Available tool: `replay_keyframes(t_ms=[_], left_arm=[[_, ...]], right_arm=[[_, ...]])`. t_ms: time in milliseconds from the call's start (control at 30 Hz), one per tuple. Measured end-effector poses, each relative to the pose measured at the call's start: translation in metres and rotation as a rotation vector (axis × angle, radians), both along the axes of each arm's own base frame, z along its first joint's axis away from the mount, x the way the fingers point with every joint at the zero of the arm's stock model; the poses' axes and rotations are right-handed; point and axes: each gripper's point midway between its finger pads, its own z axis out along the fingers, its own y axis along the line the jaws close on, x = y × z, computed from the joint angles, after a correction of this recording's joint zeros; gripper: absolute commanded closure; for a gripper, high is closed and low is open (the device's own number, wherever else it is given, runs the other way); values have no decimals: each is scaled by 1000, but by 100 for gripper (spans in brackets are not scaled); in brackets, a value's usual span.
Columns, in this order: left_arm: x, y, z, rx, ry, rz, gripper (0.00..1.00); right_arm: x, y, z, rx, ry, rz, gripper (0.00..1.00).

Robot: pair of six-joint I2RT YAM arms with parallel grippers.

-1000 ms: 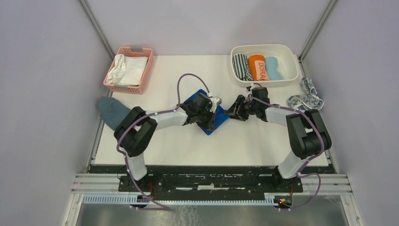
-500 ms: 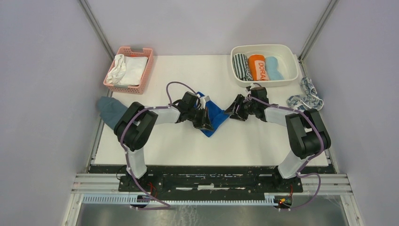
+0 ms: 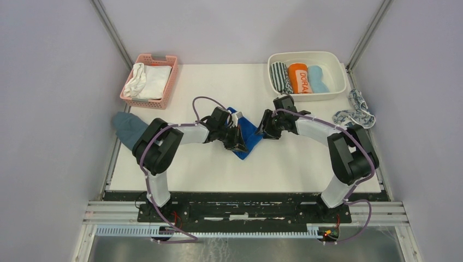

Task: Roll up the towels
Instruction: Roll the towel at the center of the board.

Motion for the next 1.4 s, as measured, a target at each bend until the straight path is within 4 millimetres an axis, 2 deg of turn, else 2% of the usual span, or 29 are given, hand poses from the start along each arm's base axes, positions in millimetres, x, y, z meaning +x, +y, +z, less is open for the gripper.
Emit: replay_keyframes(t_ms=[200,433,667,800,933,1067,1233,1400], left_arm=[[-1,0,-1,-11,11,19,97],[-2,8,-1,-48,37,76,96],[-6,14,0,-59,42,100,91],[-5,19,2,-36,19,127,76],[0,29,12,26,-50,173,57],[-2,40,28,144,-199,194,48],[-17,25,55,275,-487,134,38],[-38,-2,68,397,-768,25,31]], right_arm=[[9,0,-9,-103,48,3,65],[2,-5,-14,-226,121,58,94],[0,-2,-13,-304,186,132,97],[1,0,-12,-333,218,154,97],[1,-1,-14,-353,235,154,97],[7,-11,-19,-401,236,132,97],[11,-16,-21,-419,245,119,97],[13,-17,-20,-426,249,116,97]])
